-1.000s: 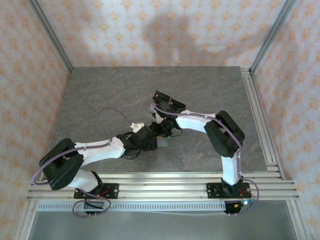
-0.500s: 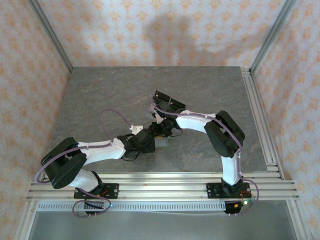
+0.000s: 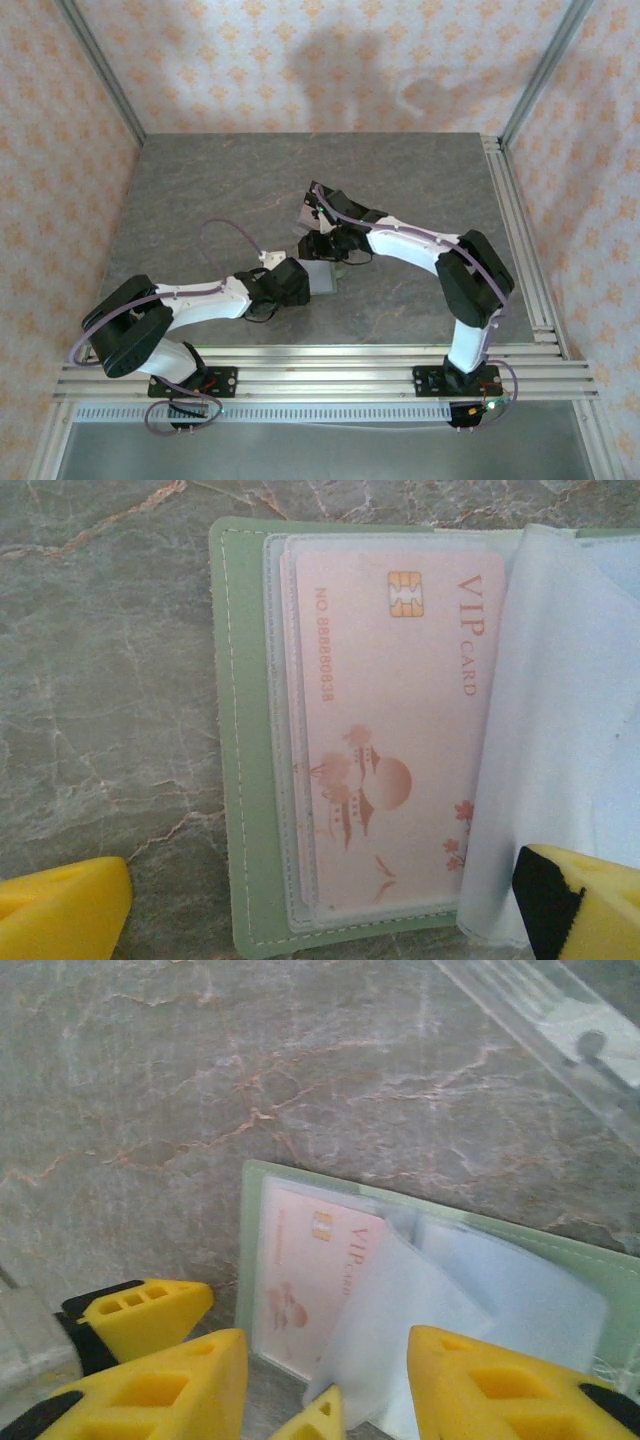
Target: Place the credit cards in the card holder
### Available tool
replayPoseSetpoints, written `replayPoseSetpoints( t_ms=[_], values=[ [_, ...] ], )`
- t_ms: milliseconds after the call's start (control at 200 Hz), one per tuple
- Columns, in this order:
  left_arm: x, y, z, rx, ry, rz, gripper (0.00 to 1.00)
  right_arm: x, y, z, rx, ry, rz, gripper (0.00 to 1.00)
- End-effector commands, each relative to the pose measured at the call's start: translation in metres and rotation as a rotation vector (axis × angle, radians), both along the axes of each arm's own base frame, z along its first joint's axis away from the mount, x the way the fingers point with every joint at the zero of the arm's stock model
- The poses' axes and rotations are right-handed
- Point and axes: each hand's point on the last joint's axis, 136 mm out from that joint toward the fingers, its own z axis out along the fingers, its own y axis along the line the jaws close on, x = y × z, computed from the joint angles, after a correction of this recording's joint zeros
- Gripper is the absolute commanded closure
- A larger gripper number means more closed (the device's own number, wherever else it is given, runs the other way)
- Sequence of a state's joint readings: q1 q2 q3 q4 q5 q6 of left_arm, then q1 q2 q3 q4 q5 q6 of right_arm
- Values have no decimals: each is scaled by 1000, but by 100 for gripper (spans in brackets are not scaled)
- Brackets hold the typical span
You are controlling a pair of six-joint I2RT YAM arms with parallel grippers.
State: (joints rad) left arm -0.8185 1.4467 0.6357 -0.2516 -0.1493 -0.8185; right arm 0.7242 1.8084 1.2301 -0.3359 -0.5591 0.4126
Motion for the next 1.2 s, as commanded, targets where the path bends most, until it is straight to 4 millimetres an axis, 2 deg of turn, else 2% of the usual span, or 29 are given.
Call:
replayPoseSetpoints(
  t_ms=[0,265,475,841,1001,1196],
  values=[
    [2,7,2,25,-28,20,0,-3,-16,-16,-46,21,-42,54],
    [1,9,4,33,-30,22,0,-8,-21,-44,-72,69,-48,54],
    [1,10,5,35,-32,22,0,-9,-17,-56,-64,99,-42,54],
    [1,10,12,29,-44,23,0,-10,3,-44,27,121,1,54],
    [2,11,28,13,-71,25,0,-9,12,-36,54,117,14,54],
    [-1,21,51,2,-118,43,0,-9,20,-26,64,103,27,54]
  ],
)
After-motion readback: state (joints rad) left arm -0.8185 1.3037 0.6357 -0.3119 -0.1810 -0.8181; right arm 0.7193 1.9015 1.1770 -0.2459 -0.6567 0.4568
